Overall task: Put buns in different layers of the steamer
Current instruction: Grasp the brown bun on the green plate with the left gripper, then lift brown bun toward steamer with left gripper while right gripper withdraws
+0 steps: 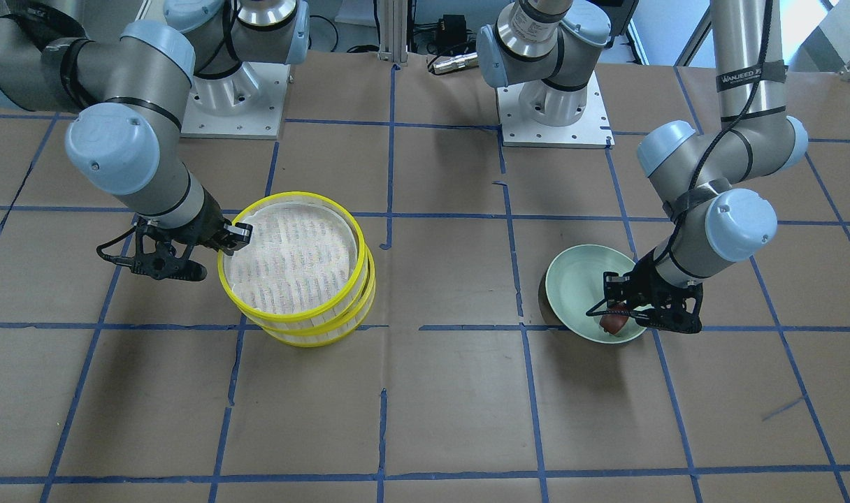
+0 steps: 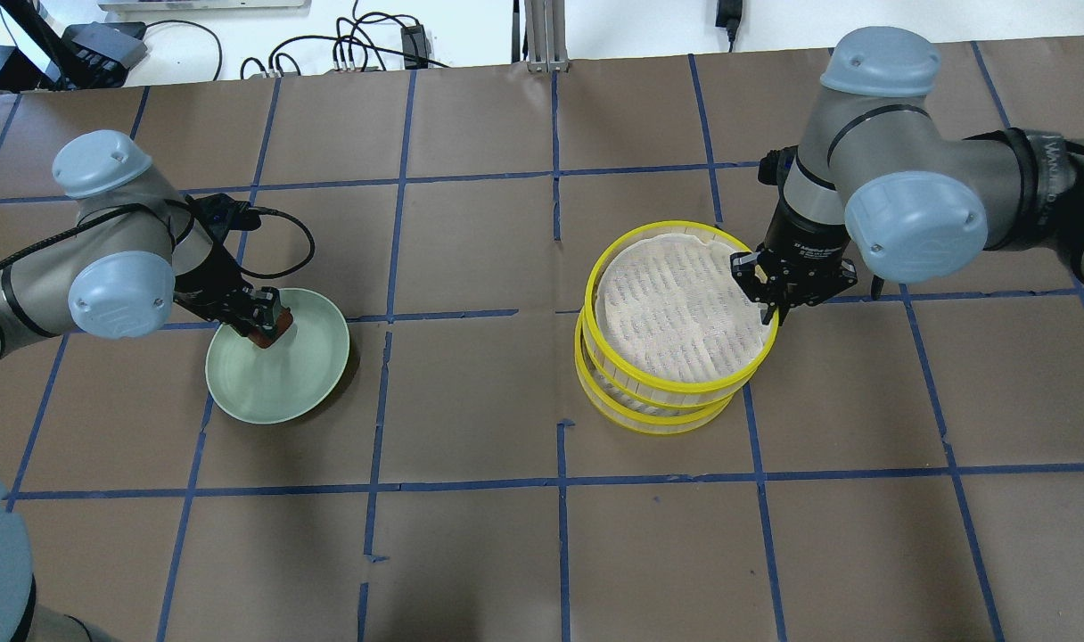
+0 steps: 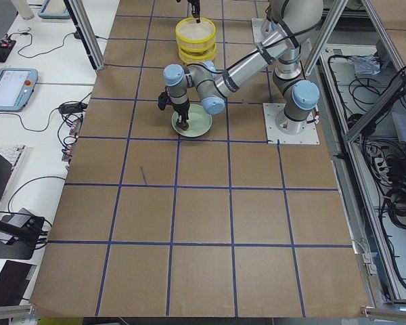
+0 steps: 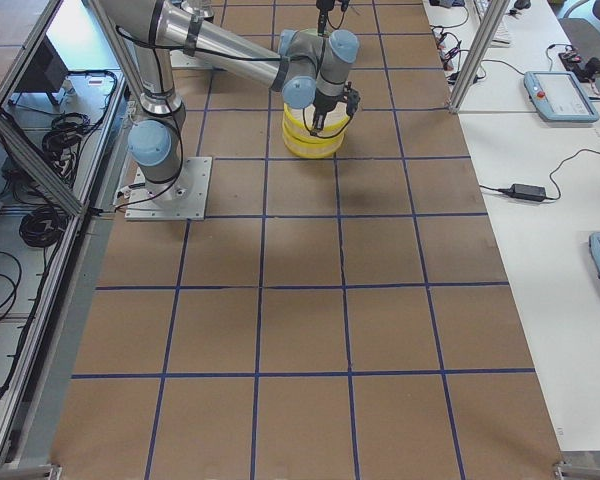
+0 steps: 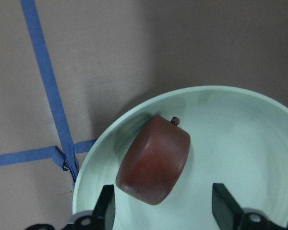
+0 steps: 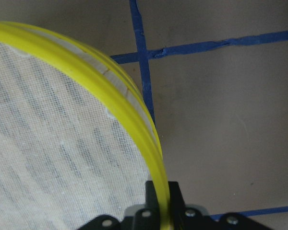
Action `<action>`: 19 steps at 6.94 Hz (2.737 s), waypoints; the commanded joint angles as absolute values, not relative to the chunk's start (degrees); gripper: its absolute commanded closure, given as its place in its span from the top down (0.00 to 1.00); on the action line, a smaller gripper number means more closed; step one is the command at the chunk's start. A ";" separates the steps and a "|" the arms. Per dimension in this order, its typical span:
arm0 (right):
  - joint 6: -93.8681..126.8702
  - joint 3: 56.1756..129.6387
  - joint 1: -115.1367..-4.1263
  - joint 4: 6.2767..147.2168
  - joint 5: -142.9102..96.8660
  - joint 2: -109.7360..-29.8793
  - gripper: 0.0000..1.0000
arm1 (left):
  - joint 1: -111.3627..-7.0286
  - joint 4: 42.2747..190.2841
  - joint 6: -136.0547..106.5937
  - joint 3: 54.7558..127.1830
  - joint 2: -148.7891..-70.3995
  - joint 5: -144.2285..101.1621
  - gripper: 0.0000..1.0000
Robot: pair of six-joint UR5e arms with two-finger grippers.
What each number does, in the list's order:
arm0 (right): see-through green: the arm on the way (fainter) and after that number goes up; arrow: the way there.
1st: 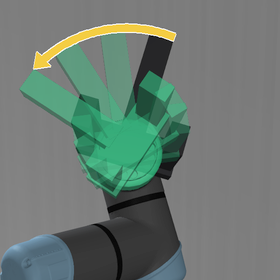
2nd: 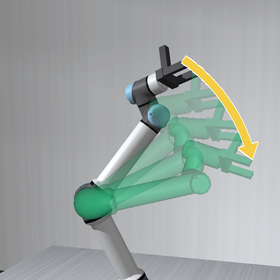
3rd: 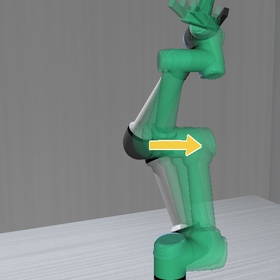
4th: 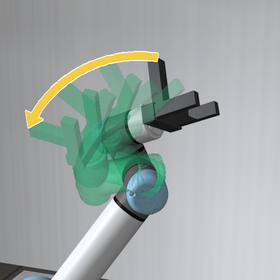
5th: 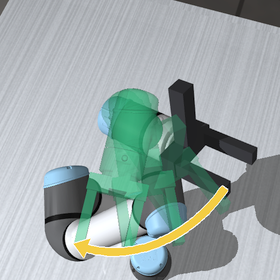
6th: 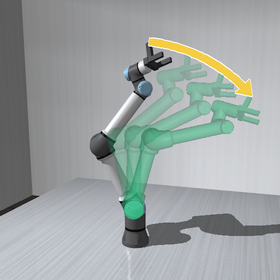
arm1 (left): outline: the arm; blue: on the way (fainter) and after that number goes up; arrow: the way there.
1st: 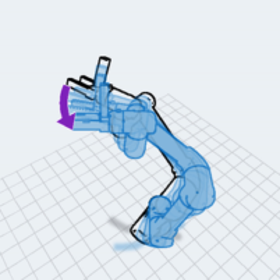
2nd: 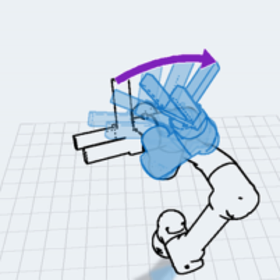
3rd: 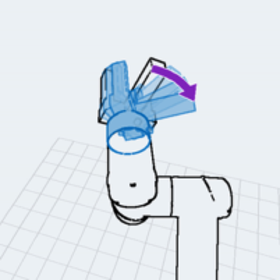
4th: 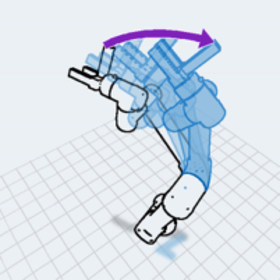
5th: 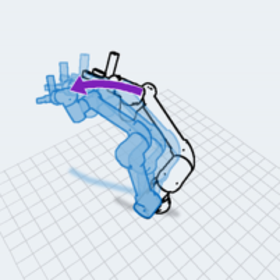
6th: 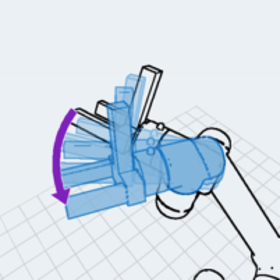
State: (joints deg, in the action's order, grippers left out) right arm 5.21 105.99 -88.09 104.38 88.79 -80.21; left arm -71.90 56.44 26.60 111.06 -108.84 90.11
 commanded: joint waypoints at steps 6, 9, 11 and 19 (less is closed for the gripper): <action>5.54 106.70 -89.90 105.64 88.94 -79.80 0.16 | -73.21 59.93 23.65 110.39 -103.63 90.53 0.18; 5.10 106.79 -90.88 107.13 91.48 -78.84 0.13 | -73.21 60.12 23.73 109.78 -103.45 90.53 0.19; 5.36 106.79 -90.88 107.49 92.72 -78.66 0.13 | -73.21 60.73 23.64 109.51 -103.53 90.53 0.19; 3.79 102.95 -89.05 103.91 91.85 -79.45 1.00 | -86.60 74.78 2.20 97.58 -101.78 89.22 0.19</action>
State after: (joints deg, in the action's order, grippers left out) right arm 4.86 105.54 -90.50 105.88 91.82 -79.38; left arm -80.69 71.78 11.41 100.44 -102.27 90.45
